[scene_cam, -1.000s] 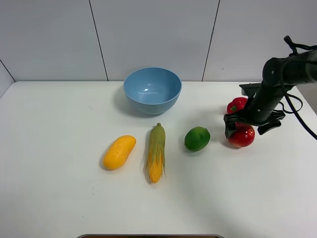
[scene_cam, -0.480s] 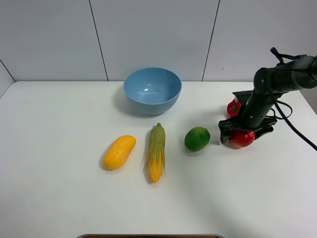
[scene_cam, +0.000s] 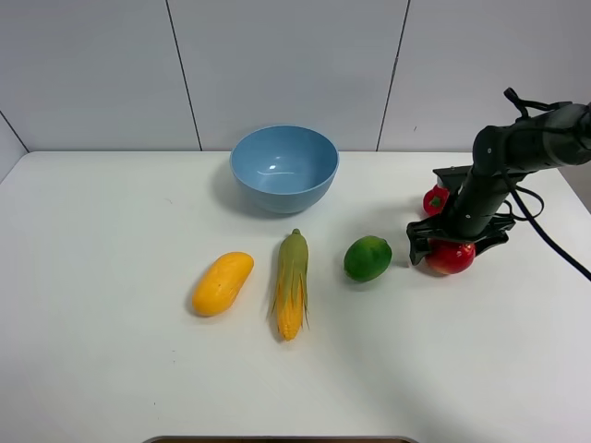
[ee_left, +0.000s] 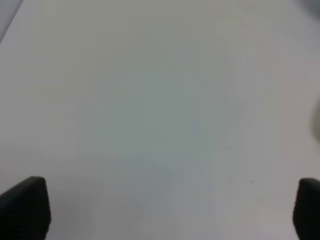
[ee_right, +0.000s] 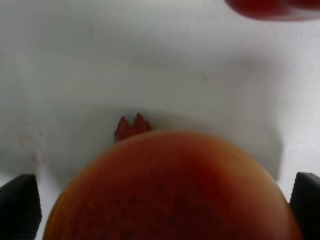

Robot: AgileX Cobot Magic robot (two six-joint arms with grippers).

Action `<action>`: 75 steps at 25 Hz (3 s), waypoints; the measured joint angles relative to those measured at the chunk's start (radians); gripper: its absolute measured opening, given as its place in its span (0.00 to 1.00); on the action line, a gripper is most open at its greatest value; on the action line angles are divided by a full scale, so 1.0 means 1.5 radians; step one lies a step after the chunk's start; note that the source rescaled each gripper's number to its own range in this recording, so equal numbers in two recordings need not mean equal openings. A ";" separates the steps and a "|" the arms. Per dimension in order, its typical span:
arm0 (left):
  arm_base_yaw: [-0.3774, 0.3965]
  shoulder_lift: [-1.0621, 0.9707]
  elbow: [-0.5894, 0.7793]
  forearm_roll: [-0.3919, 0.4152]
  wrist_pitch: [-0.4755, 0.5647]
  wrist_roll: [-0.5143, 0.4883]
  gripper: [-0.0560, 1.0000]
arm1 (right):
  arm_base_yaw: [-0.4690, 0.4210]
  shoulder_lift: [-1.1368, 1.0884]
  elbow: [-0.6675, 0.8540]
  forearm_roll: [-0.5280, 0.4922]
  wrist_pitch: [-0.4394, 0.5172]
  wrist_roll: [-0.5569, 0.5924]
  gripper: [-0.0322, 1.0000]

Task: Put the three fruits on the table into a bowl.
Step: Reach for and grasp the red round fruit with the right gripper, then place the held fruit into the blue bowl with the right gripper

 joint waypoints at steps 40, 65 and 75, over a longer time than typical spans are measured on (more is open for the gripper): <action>0.000 0.000 0.000 0.000 0.000 0.000 1.00 | 0.006 0.022 0.000 -0.004 0.002 0.024 0.74; 0.000 0.000 0.000 0.000 0.000 0.000 1.00 | 0.099 -0.400 0.001 -0.010 -0.046 0.054 0.74; 0.000 0.000 0.000 0.000 0.000 0.000 1.00 | 0.186 -0.382 -0.028 0.000 -0.244 0.055 0.74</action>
